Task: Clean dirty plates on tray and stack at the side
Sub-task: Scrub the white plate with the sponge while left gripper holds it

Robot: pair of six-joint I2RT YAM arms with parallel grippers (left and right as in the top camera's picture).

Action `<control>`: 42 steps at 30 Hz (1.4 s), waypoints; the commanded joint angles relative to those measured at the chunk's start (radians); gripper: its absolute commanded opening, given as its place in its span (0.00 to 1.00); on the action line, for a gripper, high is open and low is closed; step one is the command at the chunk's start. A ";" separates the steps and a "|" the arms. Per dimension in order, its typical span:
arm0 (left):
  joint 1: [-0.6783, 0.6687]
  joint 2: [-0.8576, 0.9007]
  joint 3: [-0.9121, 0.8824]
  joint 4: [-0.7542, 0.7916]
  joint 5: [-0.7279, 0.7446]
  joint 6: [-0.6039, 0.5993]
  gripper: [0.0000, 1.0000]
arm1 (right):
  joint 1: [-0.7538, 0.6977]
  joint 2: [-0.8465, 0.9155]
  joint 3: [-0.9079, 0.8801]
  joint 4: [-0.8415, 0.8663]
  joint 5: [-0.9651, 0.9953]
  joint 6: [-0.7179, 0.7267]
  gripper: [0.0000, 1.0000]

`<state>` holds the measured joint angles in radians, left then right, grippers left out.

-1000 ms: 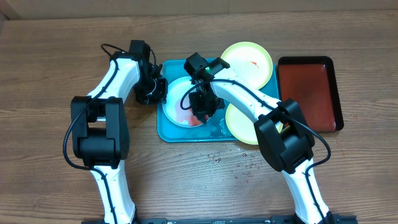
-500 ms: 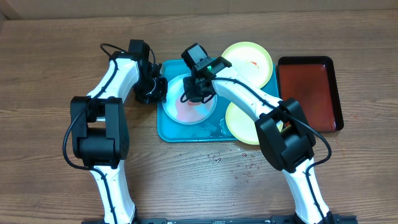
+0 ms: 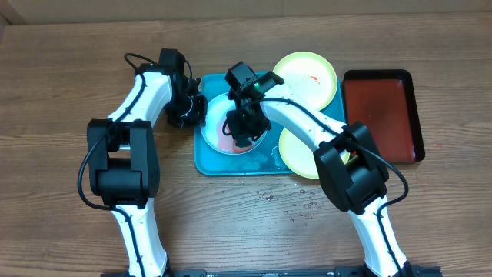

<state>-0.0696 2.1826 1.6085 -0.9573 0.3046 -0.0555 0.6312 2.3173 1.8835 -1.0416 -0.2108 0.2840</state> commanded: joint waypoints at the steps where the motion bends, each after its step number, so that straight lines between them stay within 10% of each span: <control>1: 0.003 0.022 -0.011 0.000 0.010 0.027 0.04 | -0.013 0.004 0.013 -0.016 0.230 0.019 0.04; 10: 0.003 0.022 -0.011 -0.007 0.010 0.034 0.04 | -0.070 0.004 0.013 0.119 0.416 -0.016 0.04; 33: -0.003 0.022 -0.011 -0.010 0.011 0.034 0.04 | 0.050 0.094 0.064 0.009 -0.196 -0.055 0.04; 42: -0.003 0.022 -0.011 -0.012 0.010 0.046 0.04 | -0.010 0.094 0.082 -0.159 0.212 -0.011 0.04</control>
<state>-0.0677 2.1826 1.6051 -0.9730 0.3122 -0.0433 0.6624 2.3779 1.9675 -1.1755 -0.2115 0.2424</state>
